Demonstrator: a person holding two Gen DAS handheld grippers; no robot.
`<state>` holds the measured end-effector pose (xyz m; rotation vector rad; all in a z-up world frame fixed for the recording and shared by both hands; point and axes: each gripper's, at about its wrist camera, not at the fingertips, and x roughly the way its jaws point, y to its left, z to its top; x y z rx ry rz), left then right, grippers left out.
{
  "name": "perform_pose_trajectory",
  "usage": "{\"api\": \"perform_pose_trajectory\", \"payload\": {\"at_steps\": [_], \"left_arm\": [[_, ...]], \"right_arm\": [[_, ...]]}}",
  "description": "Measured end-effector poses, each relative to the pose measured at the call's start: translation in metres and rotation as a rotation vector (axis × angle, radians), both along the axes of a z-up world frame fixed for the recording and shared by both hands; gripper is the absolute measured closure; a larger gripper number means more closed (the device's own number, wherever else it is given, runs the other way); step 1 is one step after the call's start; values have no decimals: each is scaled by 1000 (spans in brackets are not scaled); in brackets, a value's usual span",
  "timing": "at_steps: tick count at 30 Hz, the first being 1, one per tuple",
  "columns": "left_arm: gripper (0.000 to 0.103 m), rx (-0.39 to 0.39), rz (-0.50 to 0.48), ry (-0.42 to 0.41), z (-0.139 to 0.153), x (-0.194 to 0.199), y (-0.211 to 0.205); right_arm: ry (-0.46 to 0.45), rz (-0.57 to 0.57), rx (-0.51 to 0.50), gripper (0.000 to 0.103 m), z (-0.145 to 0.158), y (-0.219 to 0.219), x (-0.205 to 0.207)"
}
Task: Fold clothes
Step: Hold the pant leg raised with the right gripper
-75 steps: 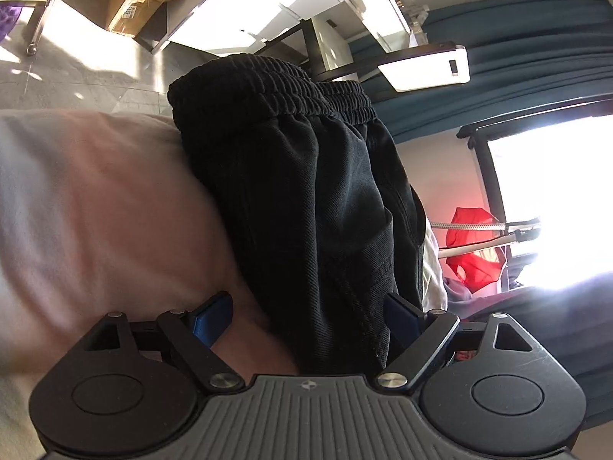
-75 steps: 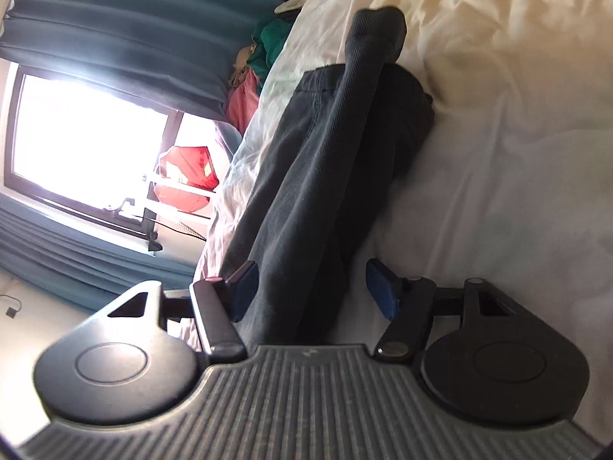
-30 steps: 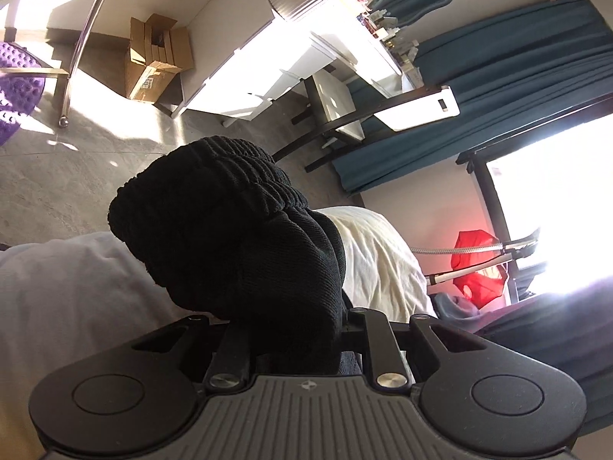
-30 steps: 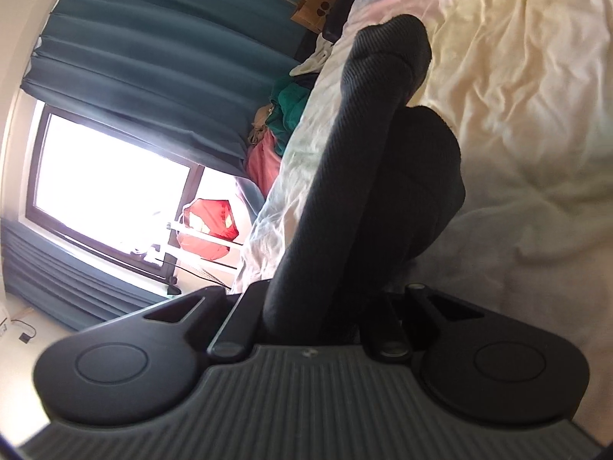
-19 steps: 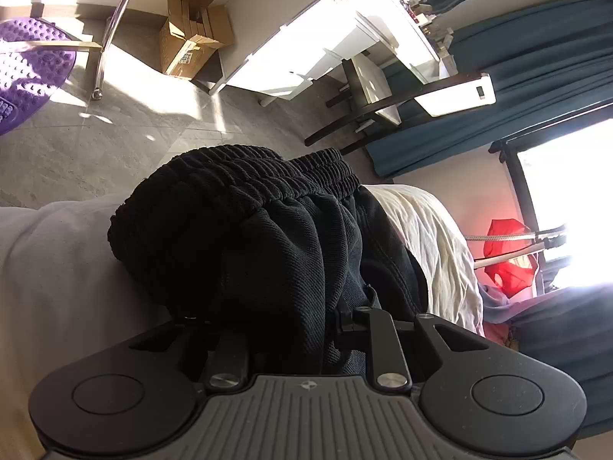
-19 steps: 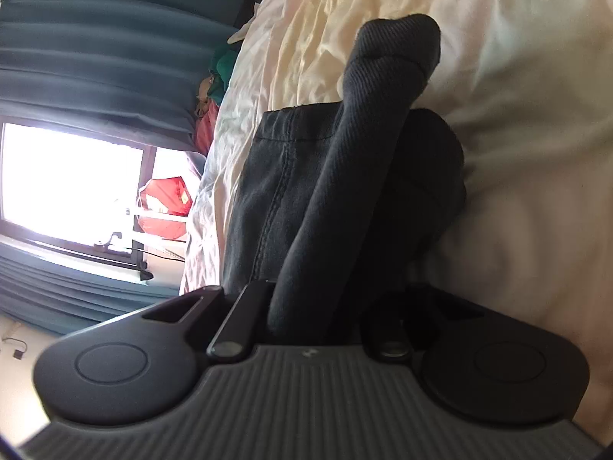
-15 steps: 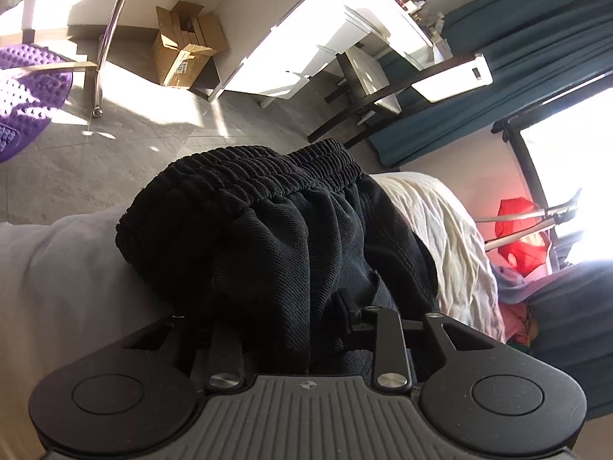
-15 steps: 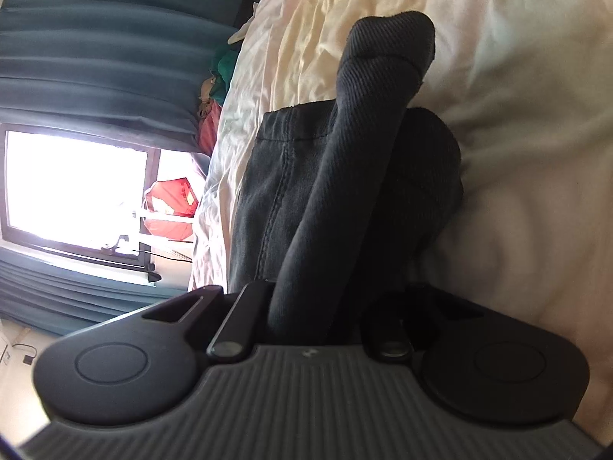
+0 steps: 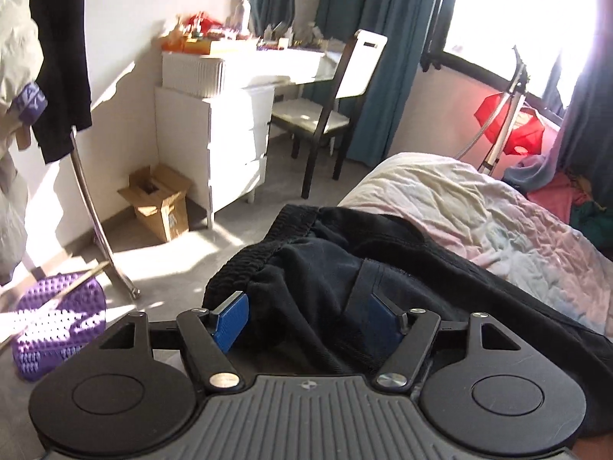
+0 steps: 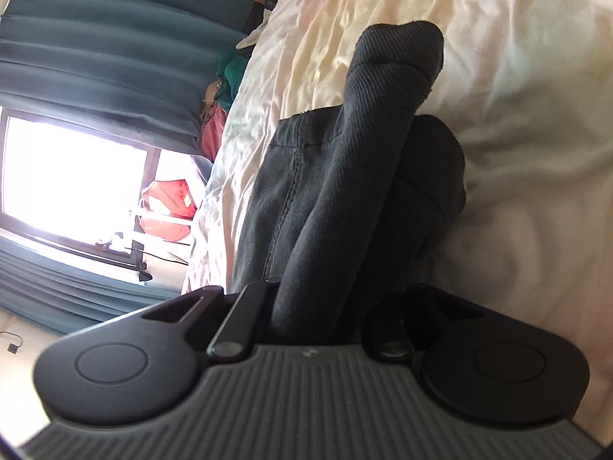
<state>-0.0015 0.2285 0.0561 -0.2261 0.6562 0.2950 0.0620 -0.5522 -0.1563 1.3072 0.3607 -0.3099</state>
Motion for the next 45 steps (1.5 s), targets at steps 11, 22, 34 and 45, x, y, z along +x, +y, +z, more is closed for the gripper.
{"api": "perform_pose_trajectory", "payload": {"at_steps": [11, 22, 34, 45], "left_arm": [[29, -5, -286, -84, -46, 73, -167], [29, 115, -386, 79, -157, 130, -243], [26, 188, -404, 74, -161, 120, -243], [24, 185, -394, 72, -160, 119, -243]], "right_arm": [[-20, -21, -79, 89, 9, -4, 9], [-31, -33, -100, 89, 9, -4, 25], [-97, -56, 150, 54, -16, -9, 18], [-156, -92, 102, 51, -12, -6, 19]]}}
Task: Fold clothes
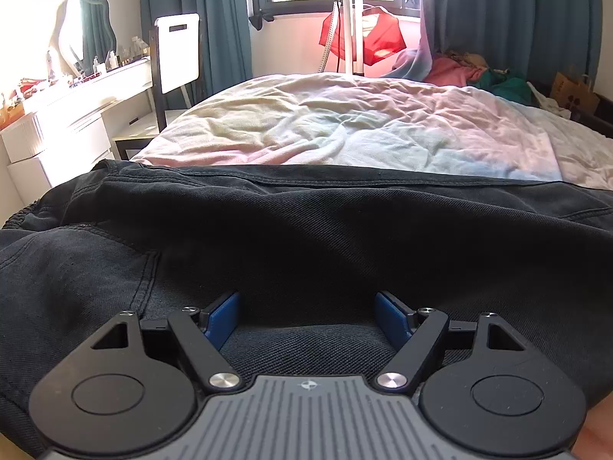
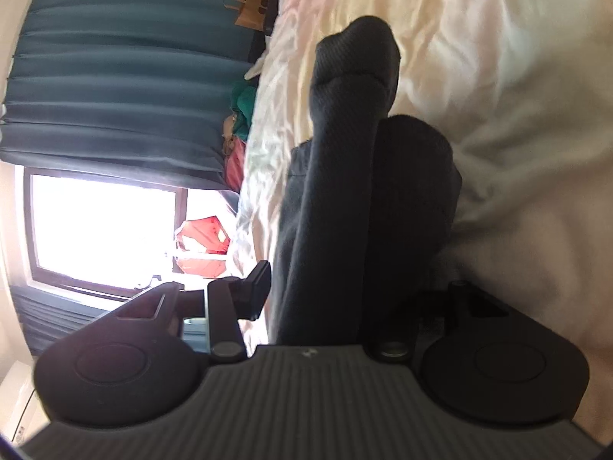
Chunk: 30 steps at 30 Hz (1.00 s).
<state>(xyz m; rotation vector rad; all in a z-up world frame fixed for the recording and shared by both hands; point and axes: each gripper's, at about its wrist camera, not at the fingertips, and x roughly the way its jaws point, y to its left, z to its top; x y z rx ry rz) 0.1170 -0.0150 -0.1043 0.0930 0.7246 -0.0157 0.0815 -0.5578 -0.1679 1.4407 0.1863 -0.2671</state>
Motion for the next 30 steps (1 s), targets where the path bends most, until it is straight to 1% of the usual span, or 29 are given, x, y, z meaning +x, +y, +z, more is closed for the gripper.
{"api": "perform_pose_trajectory", "payload": {"at_steps": [3, 5, 7, 10, 12, 13, 14, 16, 18, 20, 21, 22, 23, 24, 25, 28, 30], "left_arm": [[24, 3, 1, -1, -1, 0, -1], [23, 8, -2, -3, -1, 0, -1], [22, 18, -7, -7, -2, -1, -2], [22, 17, -6, -7, -3, 0, -2], [21, 20, -4, -6, -3, 0, -3], [21, 21, -3, -6, -3, 0, -3], [21, 22, -3, -6, -3, 0, -3], [20, 23, -3, -6, -3, 0, -3], [20, 25, -4, -6, -4, 0, -3], [20, 20, -4, -5, -3, 1, -2], [20, 18, -3, -5, -2, 1, -1], [19, 15, -3, -4, -2, 1, -1], [19, 11, -2, -2, -1, 1, 0], [19, 11, -2, 1, -1, 1, 0], [19, 15, -5, 4, -1, 2, -1], [16, 55, -11, 17, -2, 3, -4], [14, 62, -9, 22, 0, 3, -4]], "right_arm": [[-31, 2, -80, 51, 14, 4, 1], [-12, -31, -114, 51, 18, 8, -2], [7, -89, -79, 51, 11, 7, -8], [23, -92, 11, 53, -8, 3, -11], [25, -65, 22, 53, -13, 3, -11], [30, -52, 12, 53, -11, 4, -10], [46, -31, -1, 53, -8, 5, -7], [110, 37, -32, 53, -4, 10, 1], [174, 86, -85, 55, 1, 16, 9], [170, 72, -97, 54, 3, 19, 8], [164, 63, -97, 58, 4, 21, 7], [149, 46, -83, 72, 3, 20, 5], [143, 37, -80, 80, 4, 20, 3], [143, 36, -90, 85, 5, 21, 2], [148, 40, -114, 87, 8, 23, 3], [157, 38, -187, 88, 19, 31, 3], [162, 32, -228, 89, 26, 37, 3]]}}
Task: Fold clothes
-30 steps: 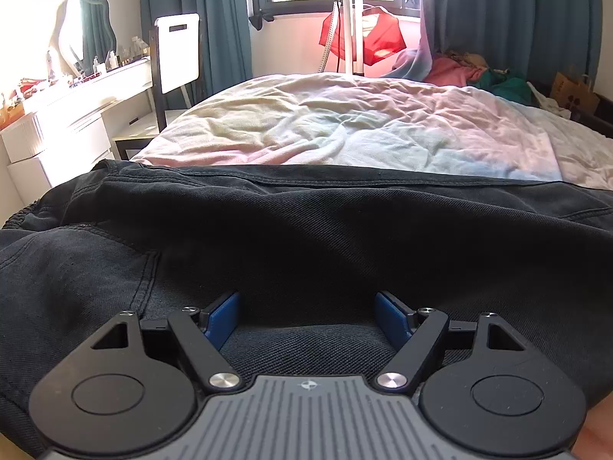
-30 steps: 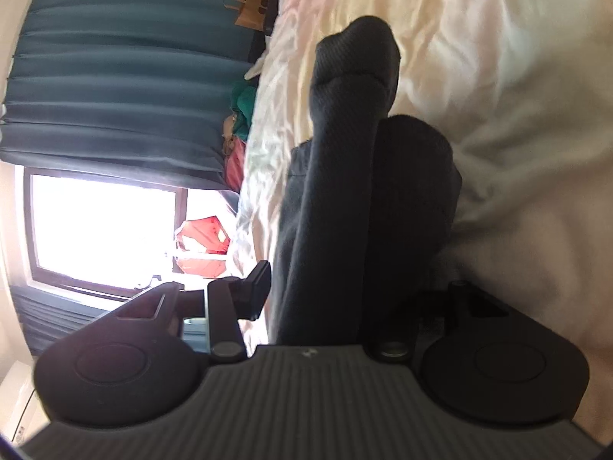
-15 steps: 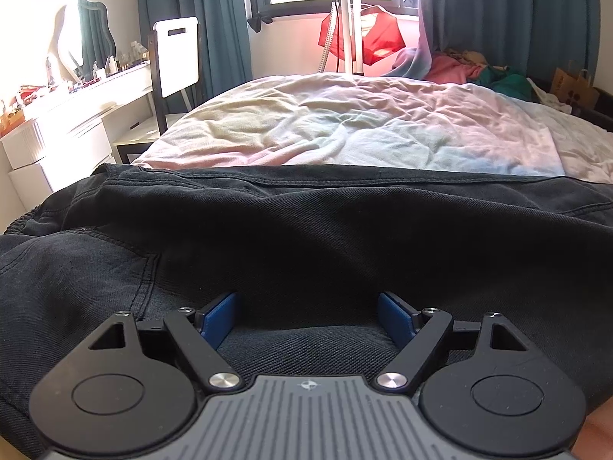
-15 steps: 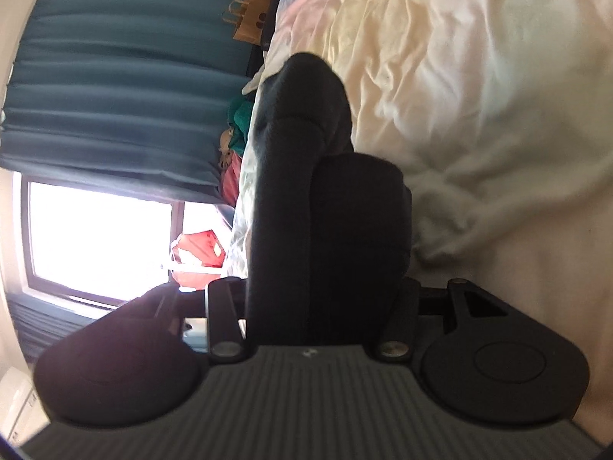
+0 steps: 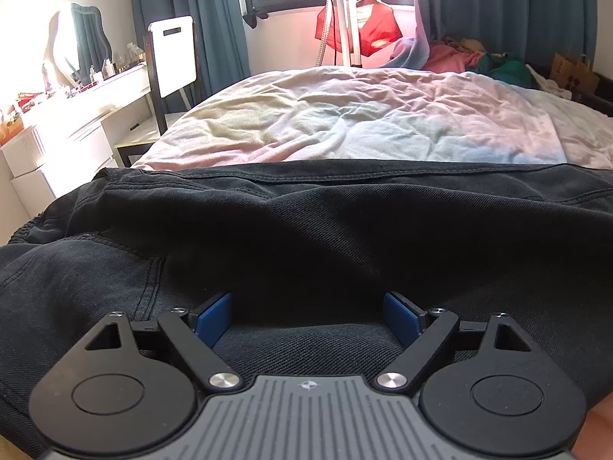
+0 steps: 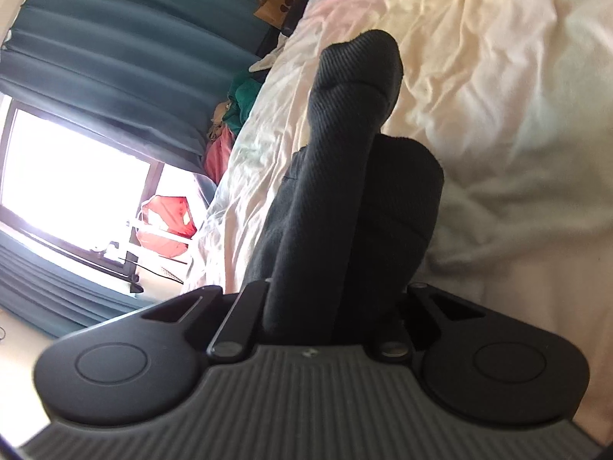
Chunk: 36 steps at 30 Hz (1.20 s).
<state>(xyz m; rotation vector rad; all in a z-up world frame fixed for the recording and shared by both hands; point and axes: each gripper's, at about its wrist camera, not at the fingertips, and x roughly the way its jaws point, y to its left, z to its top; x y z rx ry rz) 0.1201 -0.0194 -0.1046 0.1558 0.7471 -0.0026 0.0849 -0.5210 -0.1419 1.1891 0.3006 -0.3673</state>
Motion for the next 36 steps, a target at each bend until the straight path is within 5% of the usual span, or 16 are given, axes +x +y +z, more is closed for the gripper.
{"api": "perform_pose_trajectory", "payload": {"at_steps": [3, 5, 12, 20, 26, 31, 36], "left_arm": [[12, 16, 12, 15, 2, 2, 0], [0, 48, 17, 22, 2, 3, -1], [0, 46, 5, 40, 3, 7, 4], [2, -50, 51, 30, 40, 2, 30], [2, -84, 84, -66, 72, -13, 58], [2, -153, 172, -127, 96, -26, 104], [1, -211, 258, -177, 112, -36, 142]], "right_arm": [[23, 1, -73, 89, 9, 9, 1], [33, 0, -110, 89, 14, 14, 1], [128, 5, -306, 89, 44, 38, 5], [206, 11, -759, 89, 121, 68, 30], [54, 125, -1176, 89, 173, 186, 35], [-93, 350, -1389, 89, 144, 309, 31], [-24, 715, -1559, 88, 51, 406, 24]]}}
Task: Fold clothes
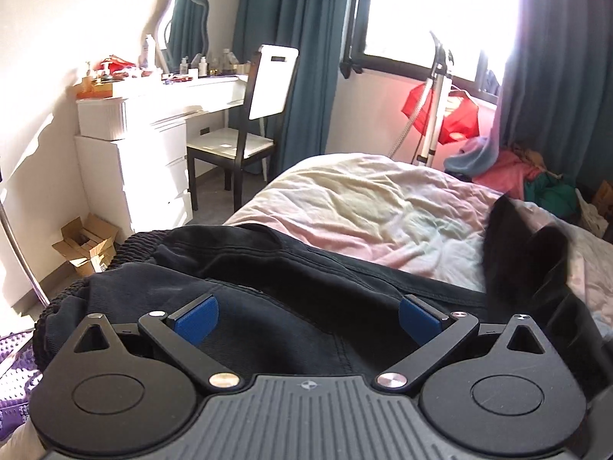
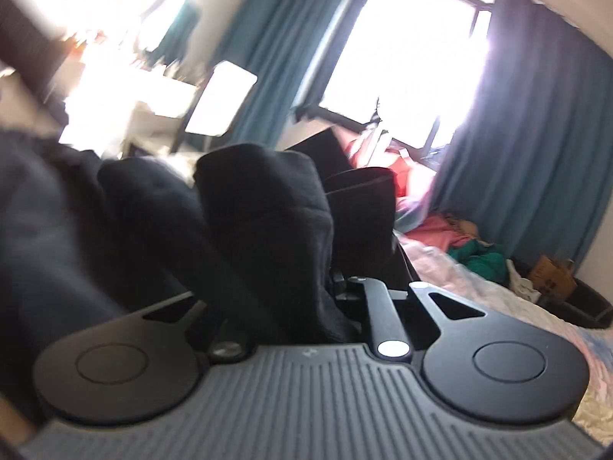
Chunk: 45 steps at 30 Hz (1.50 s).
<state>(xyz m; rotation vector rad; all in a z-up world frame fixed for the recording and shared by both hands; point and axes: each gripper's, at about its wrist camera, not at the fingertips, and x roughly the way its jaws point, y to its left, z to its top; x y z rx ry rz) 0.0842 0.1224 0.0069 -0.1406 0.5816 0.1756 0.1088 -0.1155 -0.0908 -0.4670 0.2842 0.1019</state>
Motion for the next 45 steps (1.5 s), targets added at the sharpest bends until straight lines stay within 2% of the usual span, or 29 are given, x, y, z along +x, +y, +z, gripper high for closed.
{"api": "perform_pose_trajectory", "payload": {"at_steps": [1, 3, 5, 8, 11, 15, 18, 19, 20, 21, 22, 25, 27, 29, 32, 35, 38, 43, 45], "left_arm": [[1, -7, 9, -3, 1, -1, 4], [1, -36, 10, -5, 2, -1, 10], [1, -82, -10, -12, 4, -2, 12], [1, -98, -47, -42, 6, -3, 5], [1, -71, -104, -68, 5, -5, -12], [1, -53, -183, -83, -2, -7, -32], [1, -67, -230, -90, -5, -9, -40], [1, -76, -243, -90, -6, -8, -42], [1, -83, -252, -88, -7, -7, -44], [1, -84, -258, -86, -8, -7, -46], [1, -85, -264, -84, -10, -7, -49], [1, -67, -277, -71, -18, -7, -56], [1, -58, -296, -61, -24, -7, -62], [1, -35, -317, -49, -31, -6, -69], [1, 49, -344, -13, -44, -1, -84], [0, 103, -353, 34, -57, 3, -94], [0, 75, -355, 83, -66, 8, -94], [0, -15, -348, 140, -69, 11, -81], [0, -87, -323, 138, -61, 4, -66]], "right_arm": [[44, 34, -48, 88, -19, 11, -3], [44, 26, -65, 88, -27, 18, -9], [43, 15, 11, 88, -11, 16, -8], [2, 60, 27, 88, 12, 39, -23], [68, 106, 29, 87, 7, 52, -25], [174, 92, 144, 83, 1, 50, -10], [250, 117, 196, 65, 7, 42, -10], [282, 128, 215, 51, 12, 38, -12], [323, 150, 253, 44, 18, 32, -16], [355, 176, 293, 33, 25, 25, -21], [386, 204, 344, 27, 32, 15, -28], [433, 220, 459, 27, 50, -16, -45], [409, 189, 522, 27, 61, -40, -53], [352, 118, 540, 27, 67, -61, -55], [263, -56, 522, 27, 66, -82, -51], [259, -178, 617, 27, 52, -103, -41], [309, -271, 585, 27, 29, -106, -29], [340, -273, 550, 23, 12, -102, -21], [347, -275, 542, 23, 8, -102, -19]]}}
